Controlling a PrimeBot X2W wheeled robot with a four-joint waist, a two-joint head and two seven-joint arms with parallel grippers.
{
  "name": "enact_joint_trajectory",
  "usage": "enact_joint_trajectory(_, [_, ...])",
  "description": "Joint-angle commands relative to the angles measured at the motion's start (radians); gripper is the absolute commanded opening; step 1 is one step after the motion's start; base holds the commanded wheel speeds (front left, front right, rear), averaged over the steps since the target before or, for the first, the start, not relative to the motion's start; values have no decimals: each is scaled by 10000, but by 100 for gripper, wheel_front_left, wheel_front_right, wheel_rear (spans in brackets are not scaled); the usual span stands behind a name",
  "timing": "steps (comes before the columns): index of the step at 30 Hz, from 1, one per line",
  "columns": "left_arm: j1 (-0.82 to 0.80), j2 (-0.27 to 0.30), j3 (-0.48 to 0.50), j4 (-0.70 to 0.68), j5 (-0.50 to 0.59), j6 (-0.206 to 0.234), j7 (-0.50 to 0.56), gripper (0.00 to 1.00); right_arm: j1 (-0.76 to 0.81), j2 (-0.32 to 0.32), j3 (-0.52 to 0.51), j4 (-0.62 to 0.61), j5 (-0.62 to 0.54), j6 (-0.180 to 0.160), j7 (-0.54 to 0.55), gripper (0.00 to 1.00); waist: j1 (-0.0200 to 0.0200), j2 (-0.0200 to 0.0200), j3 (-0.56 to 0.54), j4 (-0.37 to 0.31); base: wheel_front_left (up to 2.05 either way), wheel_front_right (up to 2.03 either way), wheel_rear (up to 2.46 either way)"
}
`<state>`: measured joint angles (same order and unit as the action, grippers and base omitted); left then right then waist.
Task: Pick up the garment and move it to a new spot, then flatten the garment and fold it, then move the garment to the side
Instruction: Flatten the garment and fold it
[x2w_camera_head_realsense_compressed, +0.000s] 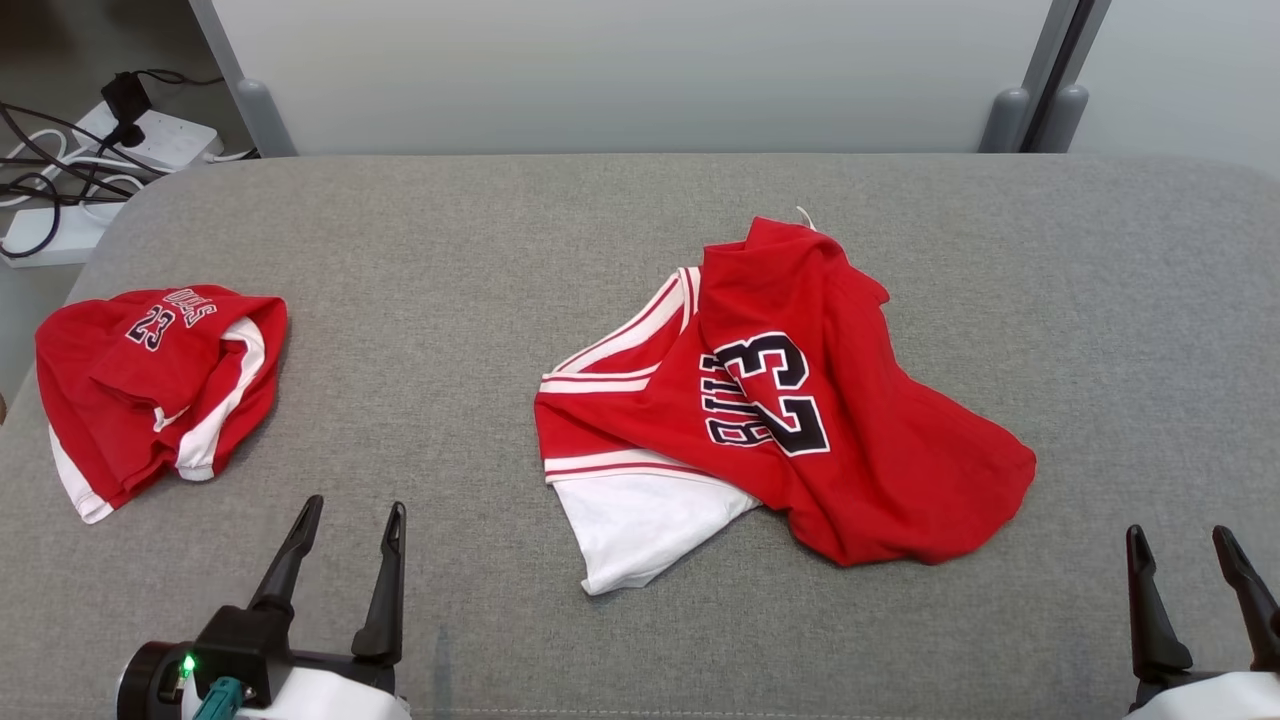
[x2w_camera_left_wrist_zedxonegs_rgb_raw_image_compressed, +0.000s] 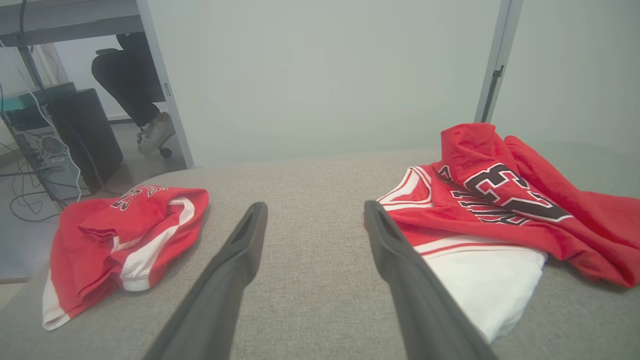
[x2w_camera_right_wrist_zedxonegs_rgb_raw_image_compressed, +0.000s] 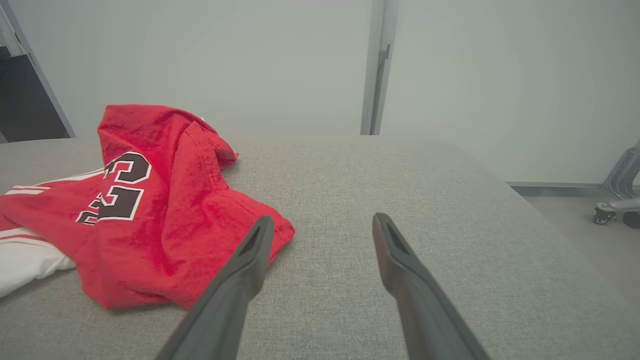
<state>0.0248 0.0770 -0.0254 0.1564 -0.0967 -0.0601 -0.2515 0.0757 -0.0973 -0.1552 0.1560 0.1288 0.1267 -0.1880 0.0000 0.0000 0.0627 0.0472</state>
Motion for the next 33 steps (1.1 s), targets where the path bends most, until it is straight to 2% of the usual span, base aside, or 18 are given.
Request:
enact_joint_trajectory(1, [-146, 84, 345, -329, -35, 79, -103, 100, -89, -191, 211, -373, 83, 40, -28, 100, 0, 0, -21, 21, 0, 0, 0])
enact_joint_trajectory(21, [-261, 42, -200, -299, -39, -63, -100, 100, -195, -107, 588, -500, 311, 40, -7, 100, 0, 0, -16, 176, 0, 0, 0])
enact_joint_trajectory(27, [-804, -32, -1214, -8, -160, -431, 470, 100, -672, -456, 724, -102, 507, 40, 172, 100, 0, 0, 213, 122, 0, 0, 0])
enact_joint_trajectory(33, [-1451, -139, -2567, 807, -742, -645, 1768, 100, -1769, -1251, 1464, 1295, 803, 40, 465, 100, 0, 0, 693, -108, 0, 0, 0])
